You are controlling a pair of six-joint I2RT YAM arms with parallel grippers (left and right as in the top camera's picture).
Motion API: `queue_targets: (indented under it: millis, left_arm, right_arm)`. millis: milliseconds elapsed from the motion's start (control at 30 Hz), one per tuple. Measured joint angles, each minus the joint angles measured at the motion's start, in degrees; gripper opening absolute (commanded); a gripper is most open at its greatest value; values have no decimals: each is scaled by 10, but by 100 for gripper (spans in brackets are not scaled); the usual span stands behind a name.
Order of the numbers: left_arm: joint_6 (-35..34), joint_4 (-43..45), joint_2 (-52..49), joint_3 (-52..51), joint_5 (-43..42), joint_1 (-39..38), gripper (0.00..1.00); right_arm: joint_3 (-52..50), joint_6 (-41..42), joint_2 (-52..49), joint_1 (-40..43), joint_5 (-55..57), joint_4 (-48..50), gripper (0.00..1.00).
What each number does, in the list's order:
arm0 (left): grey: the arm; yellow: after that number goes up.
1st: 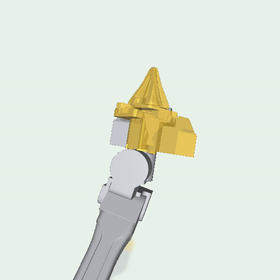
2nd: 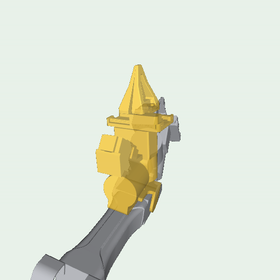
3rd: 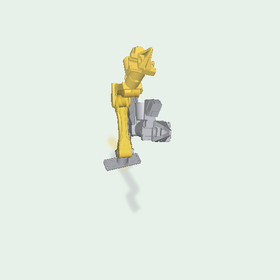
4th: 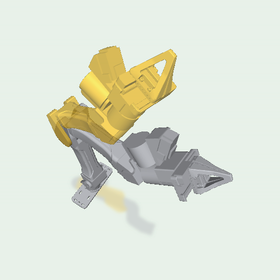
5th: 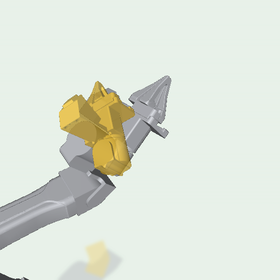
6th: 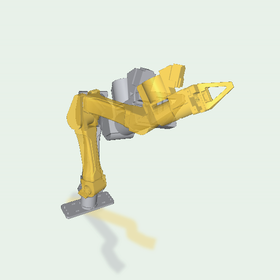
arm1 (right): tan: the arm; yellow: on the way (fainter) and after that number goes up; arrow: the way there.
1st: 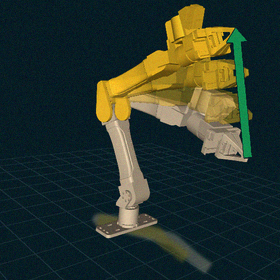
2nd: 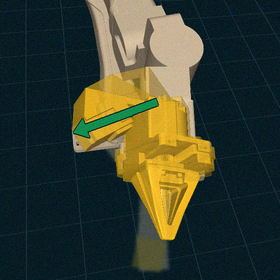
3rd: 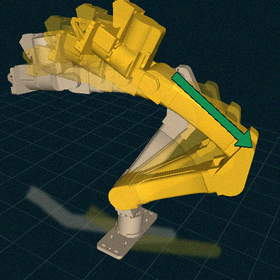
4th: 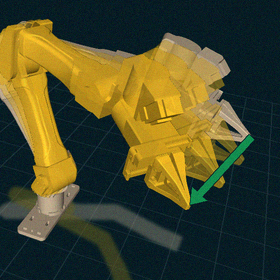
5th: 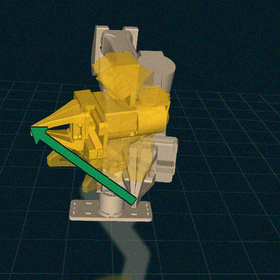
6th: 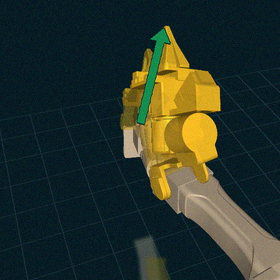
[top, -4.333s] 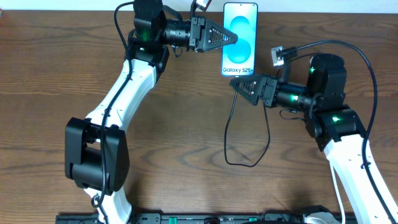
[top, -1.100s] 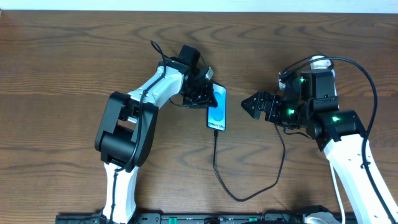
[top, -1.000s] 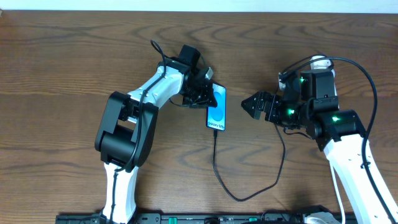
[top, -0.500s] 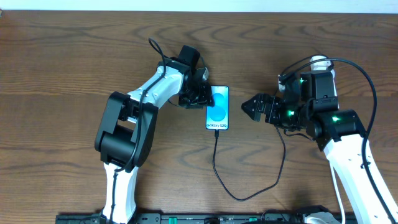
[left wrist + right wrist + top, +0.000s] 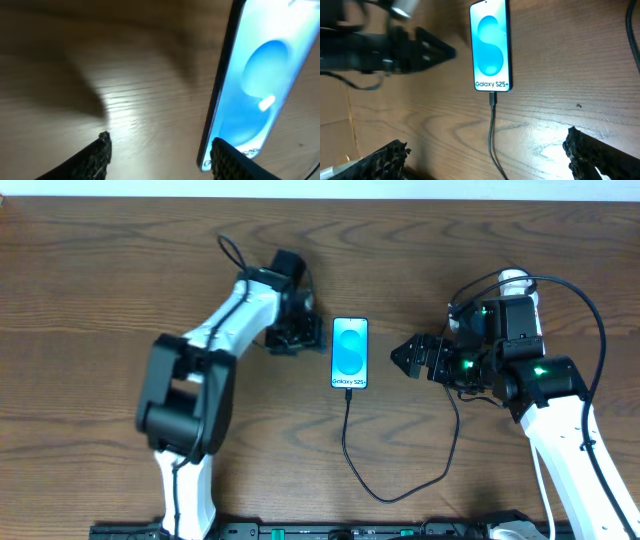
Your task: Plug charger to phone and switch on socket
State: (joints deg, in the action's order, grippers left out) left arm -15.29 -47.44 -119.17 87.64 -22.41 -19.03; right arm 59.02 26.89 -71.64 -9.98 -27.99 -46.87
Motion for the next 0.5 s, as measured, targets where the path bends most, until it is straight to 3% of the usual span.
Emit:
queue_targets:
  millis: [33, 333, 500]
  left_arm:
    - [2, -2, 20, 0, 12, 5, 93]
    - [1, 17, 247, 12, 200, 30, 94]
    - [1, 16, 286, 14, 269, 31, 94]
  right_arm:
    - [0, -4, 0, 0, 0, 0, 99]
    - [1, -21, -2, 0, 6, -20, 99]
    - [72, -38, -50, 12, 19, -123, 99]
